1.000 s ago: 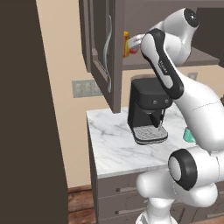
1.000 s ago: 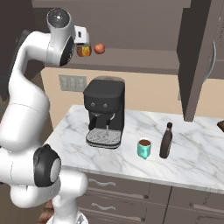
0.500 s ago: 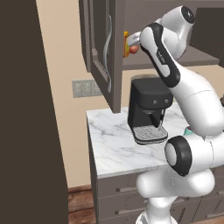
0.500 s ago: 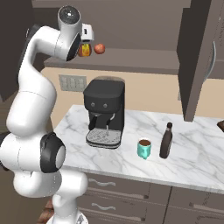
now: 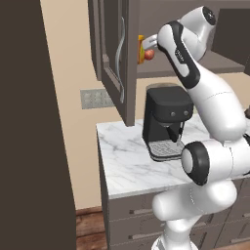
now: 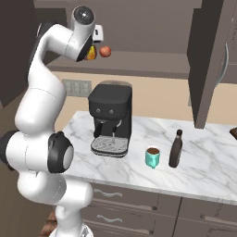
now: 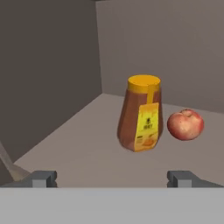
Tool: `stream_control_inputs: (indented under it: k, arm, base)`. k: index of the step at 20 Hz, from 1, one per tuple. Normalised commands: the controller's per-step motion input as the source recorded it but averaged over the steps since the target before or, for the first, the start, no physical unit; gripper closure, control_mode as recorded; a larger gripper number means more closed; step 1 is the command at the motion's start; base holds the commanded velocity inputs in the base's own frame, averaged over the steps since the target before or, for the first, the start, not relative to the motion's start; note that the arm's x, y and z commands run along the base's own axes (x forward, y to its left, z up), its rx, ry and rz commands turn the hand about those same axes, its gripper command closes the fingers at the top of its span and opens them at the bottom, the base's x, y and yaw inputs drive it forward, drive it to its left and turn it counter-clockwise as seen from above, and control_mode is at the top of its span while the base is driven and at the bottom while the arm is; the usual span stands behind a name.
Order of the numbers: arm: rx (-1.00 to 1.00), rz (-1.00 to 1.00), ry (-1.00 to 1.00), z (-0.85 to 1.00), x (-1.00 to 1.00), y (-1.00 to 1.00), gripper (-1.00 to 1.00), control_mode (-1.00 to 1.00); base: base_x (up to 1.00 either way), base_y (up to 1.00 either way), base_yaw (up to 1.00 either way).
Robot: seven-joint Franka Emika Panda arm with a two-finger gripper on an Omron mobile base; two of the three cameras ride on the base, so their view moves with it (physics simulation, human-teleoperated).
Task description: Pick the syrup bottle and honey bottle from the cabinet and place them next to the mug.
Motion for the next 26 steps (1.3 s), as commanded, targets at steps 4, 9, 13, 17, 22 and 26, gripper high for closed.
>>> stream_control_inputs:
  k: [4, 9, 13, 17, 22, 26]
  arm:
    - [0.0, 0.03, 0.0, -0.04, 0.31, 0.0, -1.0, -1.0]
    - [0.0, 0.02, 0.01, -0.06, 0.33, 0.0, -1.0, -1.0]
    - [0.0, 0.02, 0.03, 0.0, 0.29, 0.0, -1.0, -1.0]
    - [0.0, 0.05, 0.05, 0.0, 0.21, 0.06, -1.0, -1.0]
    - [0.0, 0.06, 0.04, 0.0, 0.2, 0.02, -1.0, -1.0]
    - [0.0, 0.04, 0.0, 0.0, 0.22, 0.0, -1.0, -1.0]
  base:
    - [0.0, 0.0, 0.0]
    - [0.0, 0.0, 0.0]
    - [0.0, 0.0, 0.0]
    - [0.0, 0.0, 0.0]
    - [0.0, 0.0, 0.0]
    - [0.0, 0.0, 0.0]
